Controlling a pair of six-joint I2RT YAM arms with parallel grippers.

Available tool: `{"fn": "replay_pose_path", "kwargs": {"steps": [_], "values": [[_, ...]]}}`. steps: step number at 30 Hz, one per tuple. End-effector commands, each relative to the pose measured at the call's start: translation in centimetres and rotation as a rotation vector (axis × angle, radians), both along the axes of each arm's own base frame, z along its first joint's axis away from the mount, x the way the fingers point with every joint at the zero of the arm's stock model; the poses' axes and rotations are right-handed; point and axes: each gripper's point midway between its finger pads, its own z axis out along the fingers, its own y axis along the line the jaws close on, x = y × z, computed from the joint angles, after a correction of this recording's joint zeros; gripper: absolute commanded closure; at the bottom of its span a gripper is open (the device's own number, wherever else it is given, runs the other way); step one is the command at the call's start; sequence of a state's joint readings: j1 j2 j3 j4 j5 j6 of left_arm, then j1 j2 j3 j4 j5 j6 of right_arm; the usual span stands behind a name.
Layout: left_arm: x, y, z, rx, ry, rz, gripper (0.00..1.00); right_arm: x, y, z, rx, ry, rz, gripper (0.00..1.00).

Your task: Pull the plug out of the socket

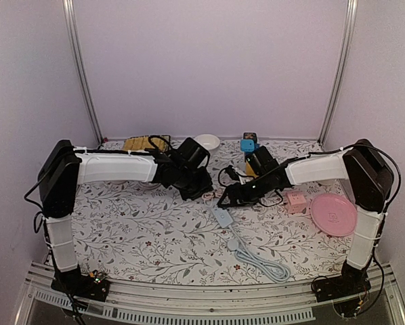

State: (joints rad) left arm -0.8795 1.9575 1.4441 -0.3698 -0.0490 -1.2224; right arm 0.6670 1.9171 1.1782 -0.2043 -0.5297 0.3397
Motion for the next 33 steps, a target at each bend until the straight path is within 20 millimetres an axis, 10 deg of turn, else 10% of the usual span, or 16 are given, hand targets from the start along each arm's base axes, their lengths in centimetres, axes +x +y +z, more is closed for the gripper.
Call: {"fn": "replay_pose_path", "kwargs": {"steps": [1,16,33], "values": [[-1.4,1.2,-0.8,0.051,0.093,0.018,1.0,1.3,0.4,1.2,0.01,-0.056,-0.03,0.29],[-1.2,1.7,-4.8,0.112,0.21,0.037,1.0,-3.5,2.8,2.8,0.149,0.004,0.098,0.89],[-1.3,1.6,-2.9,0.092,0.198,0.054,1.0,-2.3,3.4,-3.2,-0.029,0.082,-0.017,0.97]]}}
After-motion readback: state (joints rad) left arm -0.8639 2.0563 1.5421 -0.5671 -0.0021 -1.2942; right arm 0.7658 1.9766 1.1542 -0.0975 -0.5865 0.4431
